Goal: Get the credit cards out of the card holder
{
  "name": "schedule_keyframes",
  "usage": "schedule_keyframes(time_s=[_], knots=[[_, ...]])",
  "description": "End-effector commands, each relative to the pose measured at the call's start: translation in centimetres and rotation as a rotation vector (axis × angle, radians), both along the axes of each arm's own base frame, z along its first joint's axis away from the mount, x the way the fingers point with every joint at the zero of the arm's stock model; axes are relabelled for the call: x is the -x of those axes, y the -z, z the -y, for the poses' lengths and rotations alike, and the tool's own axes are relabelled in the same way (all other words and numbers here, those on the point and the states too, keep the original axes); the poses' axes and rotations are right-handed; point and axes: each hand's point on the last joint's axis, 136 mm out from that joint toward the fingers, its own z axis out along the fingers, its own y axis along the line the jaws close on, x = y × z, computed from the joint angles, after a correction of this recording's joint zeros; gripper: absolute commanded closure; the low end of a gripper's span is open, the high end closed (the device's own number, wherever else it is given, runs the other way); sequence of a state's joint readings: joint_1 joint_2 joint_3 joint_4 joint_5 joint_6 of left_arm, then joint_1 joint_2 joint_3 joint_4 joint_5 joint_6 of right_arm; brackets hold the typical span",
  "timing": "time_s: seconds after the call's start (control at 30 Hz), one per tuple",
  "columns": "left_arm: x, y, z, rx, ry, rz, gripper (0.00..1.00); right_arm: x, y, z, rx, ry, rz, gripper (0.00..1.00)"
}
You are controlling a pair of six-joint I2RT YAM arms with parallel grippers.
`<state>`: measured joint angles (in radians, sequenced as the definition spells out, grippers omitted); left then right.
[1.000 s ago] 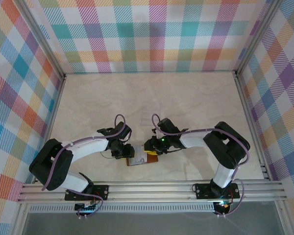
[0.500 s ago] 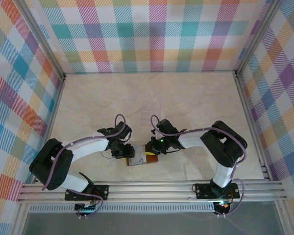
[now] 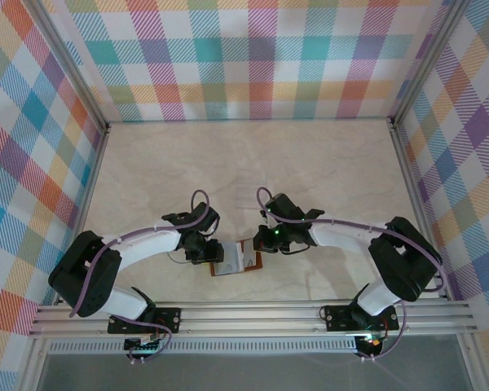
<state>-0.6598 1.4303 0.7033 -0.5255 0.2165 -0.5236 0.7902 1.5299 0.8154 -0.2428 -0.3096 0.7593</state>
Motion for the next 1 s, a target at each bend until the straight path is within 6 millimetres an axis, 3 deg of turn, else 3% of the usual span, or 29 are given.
schedule_keyframes(time_s=[0.0,0.27,0.5,0.7,0.97], knots=[[-1.2,-0.5,-0.8,-0.05,-0.005,0.089,0.62,-1.2,-2.3,1.1,0.063,-0.057,0.116,0.98],[-2.7,-3.1,-1.0,-0.038,-0.036,0.183,0.61,-5.6,-7.8,1.7,0.206,-0.29,0.459,1.0],[-2.9,-2.2,-2.4,-0.057,-0.086,0.183,0.6,-9.6,-10.8,0.5,0.309,-0.713,0.71,1.0],[-2.8,-1.6,-2.9,-0.02,-0.118,0.163,0.6,-12.3,-10.7,-0.3,0.389,-0.987,0.807,1.0],[-2.7,-1.6,-3.4,0.006,-0.138,0.162,0.59,-15.7,-8.3,-1.1,0.459,-1.086,0.73,1.0]])
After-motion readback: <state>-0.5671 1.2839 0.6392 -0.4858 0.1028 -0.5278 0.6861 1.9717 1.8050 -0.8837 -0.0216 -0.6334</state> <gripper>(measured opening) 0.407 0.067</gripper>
